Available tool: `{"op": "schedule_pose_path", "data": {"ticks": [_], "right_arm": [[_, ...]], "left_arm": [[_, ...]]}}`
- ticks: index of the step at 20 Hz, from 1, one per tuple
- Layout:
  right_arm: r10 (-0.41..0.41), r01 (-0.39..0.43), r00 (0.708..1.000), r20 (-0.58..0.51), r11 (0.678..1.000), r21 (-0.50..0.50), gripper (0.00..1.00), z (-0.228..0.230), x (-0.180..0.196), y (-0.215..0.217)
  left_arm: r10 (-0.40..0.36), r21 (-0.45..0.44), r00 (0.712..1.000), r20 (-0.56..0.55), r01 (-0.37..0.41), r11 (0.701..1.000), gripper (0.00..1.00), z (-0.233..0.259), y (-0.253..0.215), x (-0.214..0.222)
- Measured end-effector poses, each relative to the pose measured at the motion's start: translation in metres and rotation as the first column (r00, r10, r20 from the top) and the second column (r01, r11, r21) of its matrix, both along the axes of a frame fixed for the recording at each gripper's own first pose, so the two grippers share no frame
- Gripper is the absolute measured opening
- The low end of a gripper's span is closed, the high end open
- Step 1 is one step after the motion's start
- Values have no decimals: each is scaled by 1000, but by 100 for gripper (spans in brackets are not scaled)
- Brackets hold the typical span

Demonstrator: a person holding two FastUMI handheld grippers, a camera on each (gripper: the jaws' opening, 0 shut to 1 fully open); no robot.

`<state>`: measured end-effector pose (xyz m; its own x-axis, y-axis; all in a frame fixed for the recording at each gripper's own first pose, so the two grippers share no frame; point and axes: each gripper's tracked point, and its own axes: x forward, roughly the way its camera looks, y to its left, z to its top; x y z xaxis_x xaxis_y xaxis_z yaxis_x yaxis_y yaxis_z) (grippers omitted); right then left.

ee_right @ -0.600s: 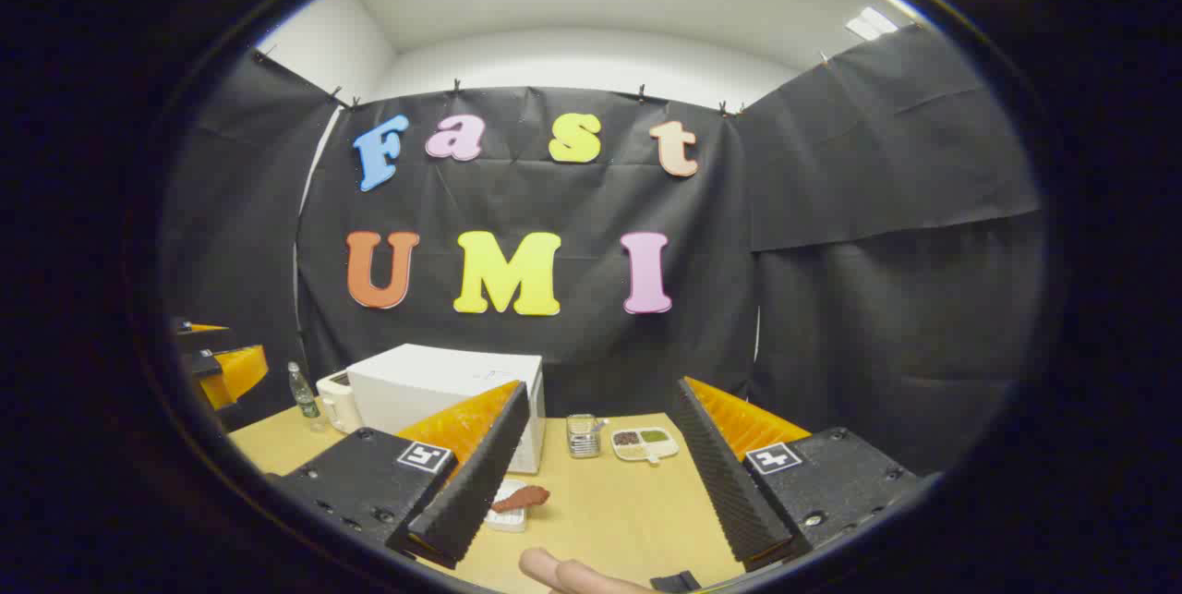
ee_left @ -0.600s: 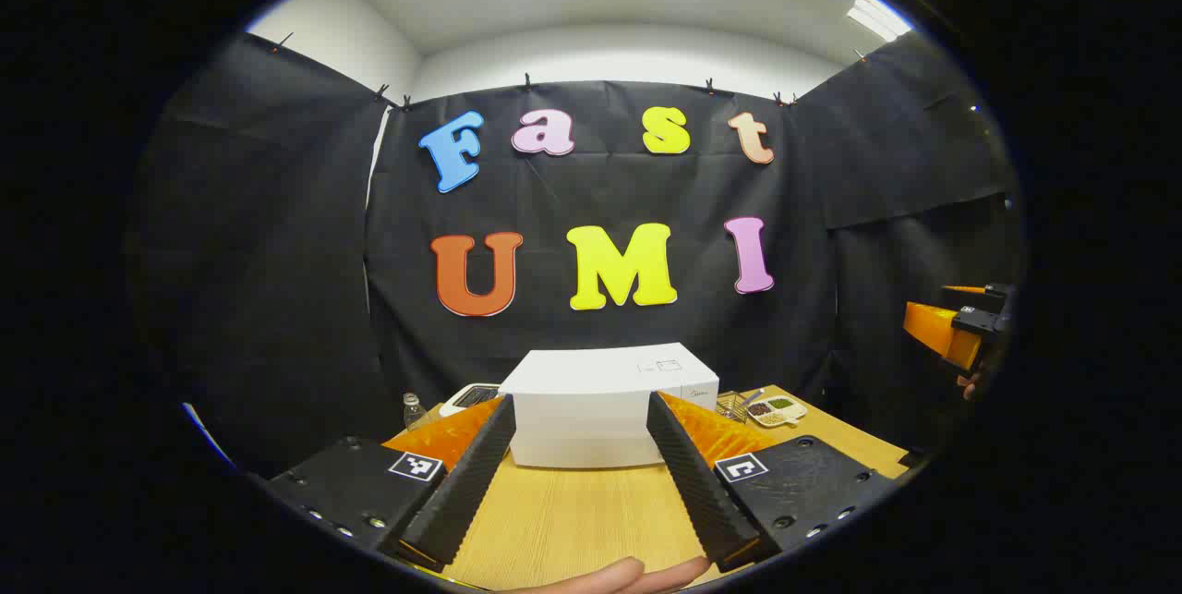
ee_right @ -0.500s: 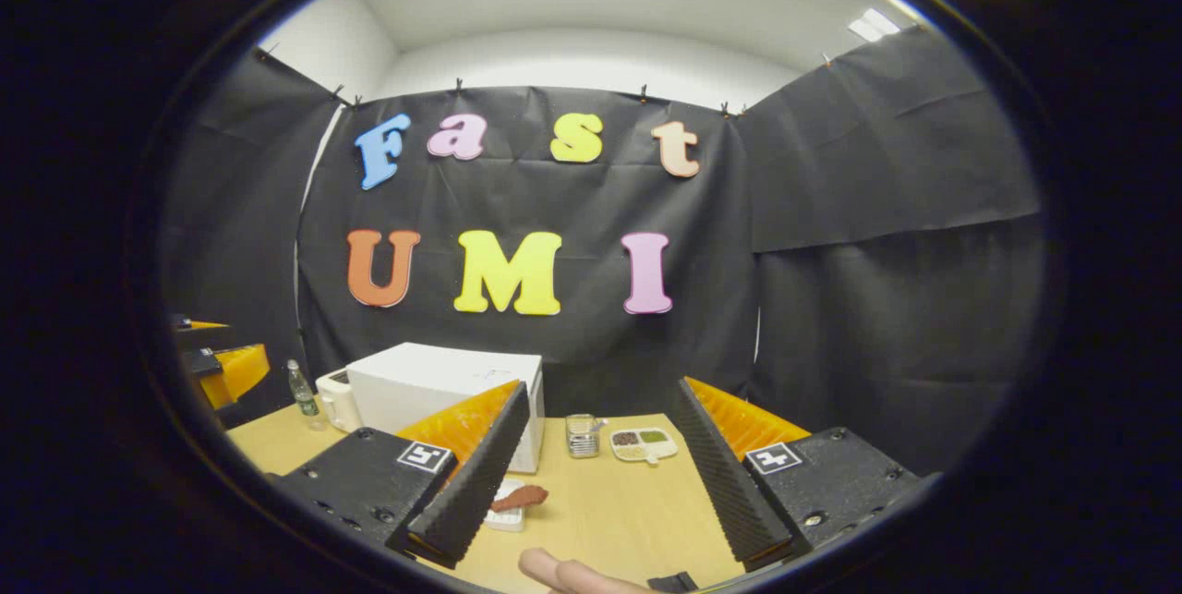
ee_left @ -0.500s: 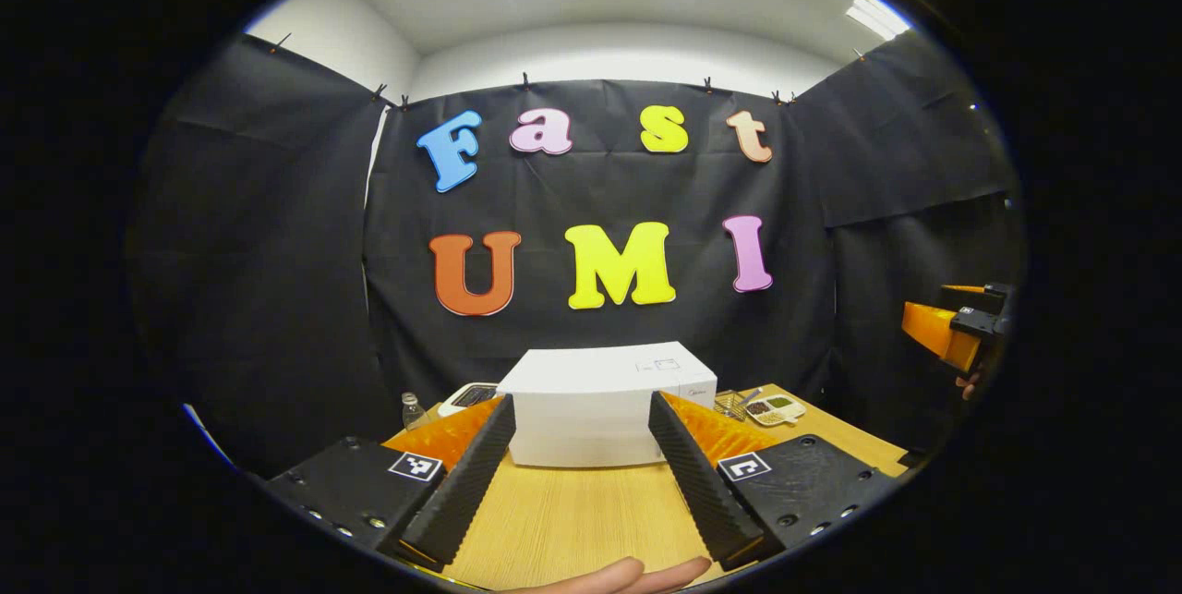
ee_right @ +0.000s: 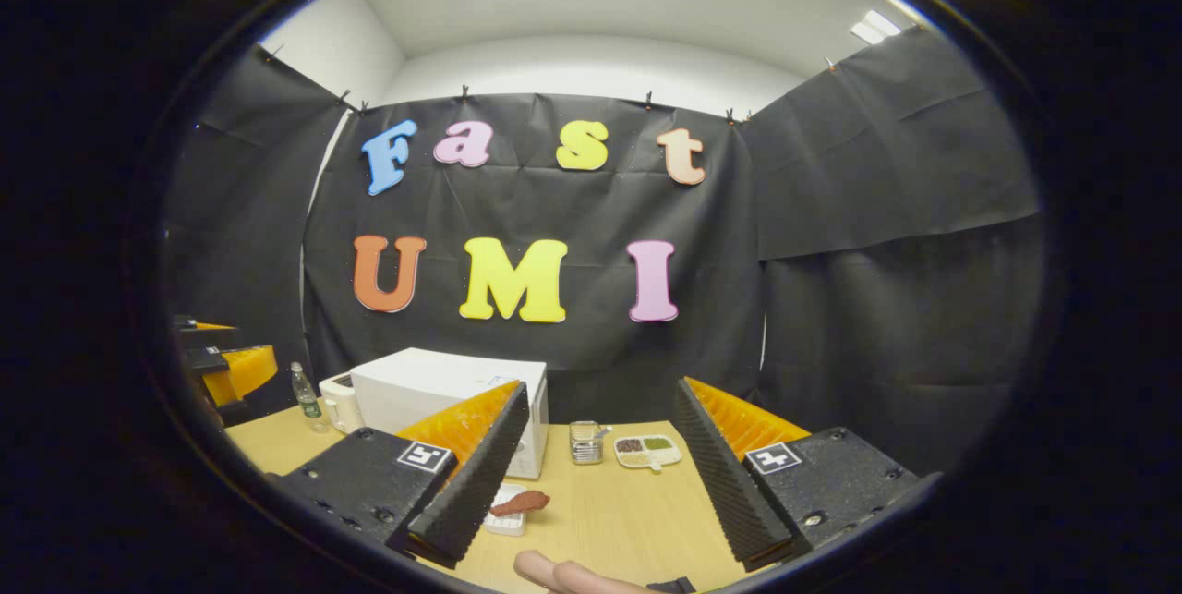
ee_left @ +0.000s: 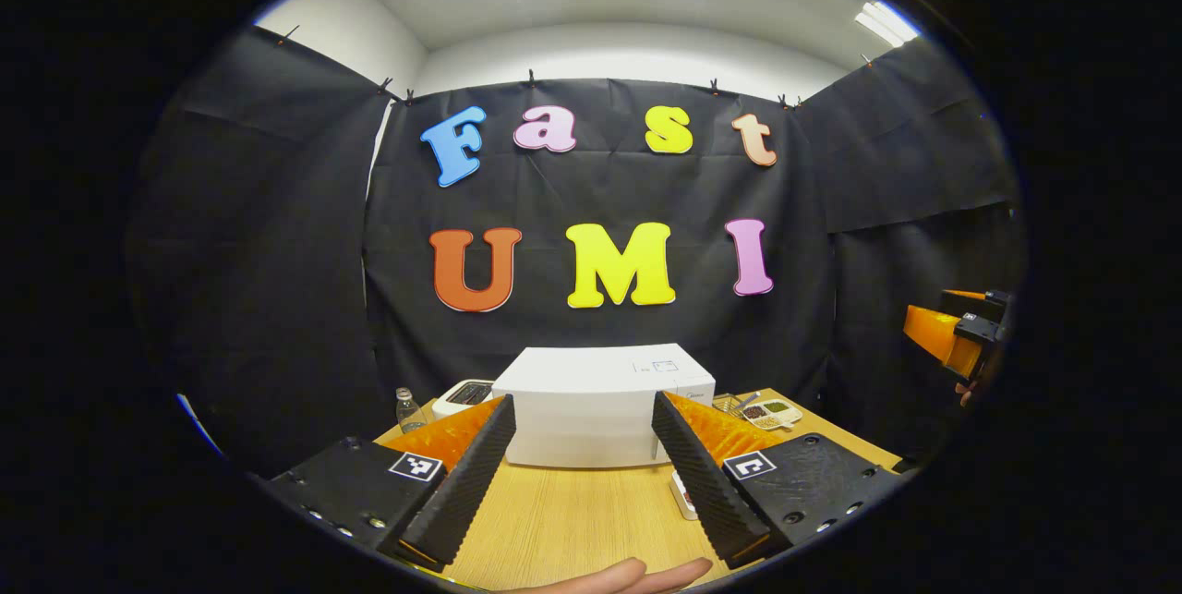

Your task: Open the microwave oven with the left hand, put the food in, and close the microwave oven.

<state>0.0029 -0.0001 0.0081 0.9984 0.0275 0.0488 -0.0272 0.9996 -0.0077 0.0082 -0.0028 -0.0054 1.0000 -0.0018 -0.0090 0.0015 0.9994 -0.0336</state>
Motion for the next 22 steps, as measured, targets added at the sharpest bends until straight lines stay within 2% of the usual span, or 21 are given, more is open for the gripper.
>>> {"op": "schedule_pose_path", "data": {"ticks": [3,4,6,7,10,11,12,13,14,15,16,19,20,22], "right_arm": [[-11,11,999,39,1000,3,100,4,4,-5],[-13,13,999,49,1000,-3,95,4,5,-7],[-20,21,998,67,1000,-10,95,5,11,-12],[-25,26,997,75,1000,-10,100,6,14,-15],[-43,45,994,99,999,-15,100,7,21,-25],[-49,51,993,112,998,-21,95,9,23,-27],[-57,60,991,122,998,-25,95,10,26,-30],[-57,61,991,125,998,-27,100,8,28,-30],[-46,50,992,119,998,-26,100,1,29,-28],[-30,33,994,109,999,-25,95,-4,30,-25],[-26,28,995,98,999,-26,100,-12,32,-26],[-27,31,997,75,998,-47,100,-27,38,-31],[-29,33,997,67,998,-53,95,-33,41,-32],[-39,43,998,57,997,-62,95,-41,49,-40]], "left_arm": [[-6,13,1000,-2,6,1000,94,-8,-3,14],[-12,17,1000,-4,12,1000,95,-11,-6,21],[-25,10,1000,-8,25,1000,95,-21,-15,43],[-33,-3,999,-15,33,999,95,-27,-20,55],[-72,-62,997,-38,69,996,95,-51,-42,100],[-82,-69,996,-46,79,994,95,-60,-49,117],[-87,-66,995,-55,84,994,87,-70,-55,133],[-94,-63,993,-68,90,994,95,-81,-62,148],[-108,-63,991,-84,103,993,94,-94,-71,162],[-119,-68,988,-100,113,991,93,-108,-79,177],[-118,-72,986,-117,110,991,92,-121,-84,191],[-128,-96,978,-163,113,989,93,-160,-101,231],[-138,-91,975,-171,124,988,93,-171,-108,240],[-150,-74,973,-176,139,988,92,-186,-119,256]]}}
